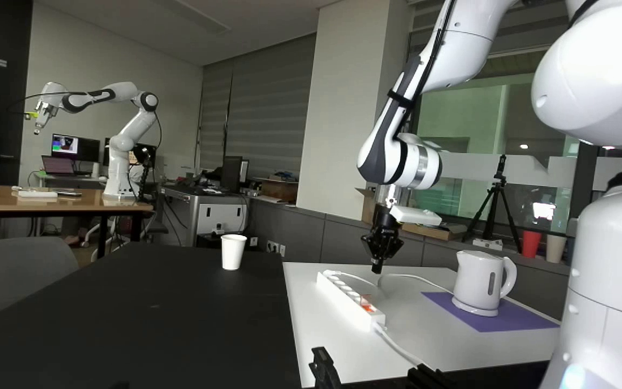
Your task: Turn on the extension cable
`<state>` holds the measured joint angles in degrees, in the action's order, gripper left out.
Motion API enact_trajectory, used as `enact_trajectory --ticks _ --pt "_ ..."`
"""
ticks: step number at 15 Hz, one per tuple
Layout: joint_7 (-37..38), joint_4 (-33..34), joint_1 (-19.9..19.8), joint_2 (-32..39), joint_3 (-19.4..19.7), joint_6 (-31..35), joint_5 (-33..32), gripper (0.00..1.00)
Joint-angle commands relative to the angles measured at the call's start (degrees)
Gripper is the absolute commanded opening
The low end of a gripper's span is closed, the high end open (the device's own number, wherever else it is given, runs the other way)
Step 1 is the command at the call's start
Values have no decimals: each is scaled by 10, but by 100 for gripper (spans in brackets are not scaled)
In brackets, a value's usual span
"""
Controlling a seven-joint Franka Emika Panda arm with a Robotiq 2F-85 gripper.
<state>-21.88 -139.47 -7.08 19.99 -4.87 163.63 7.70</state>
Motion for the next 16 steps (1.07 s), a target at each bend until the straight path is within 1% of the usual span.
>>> enact_trajectory --ticks 1,4,5,16 --pt "-23 5 -46 28 -44 29 20 0" --pt "-15 12 -64 51 -58 30 11 0" --pt "-5 2 -55 40 -51 31 -1 0" --pt "-5 2 -57 46 -55 31 -3 1"
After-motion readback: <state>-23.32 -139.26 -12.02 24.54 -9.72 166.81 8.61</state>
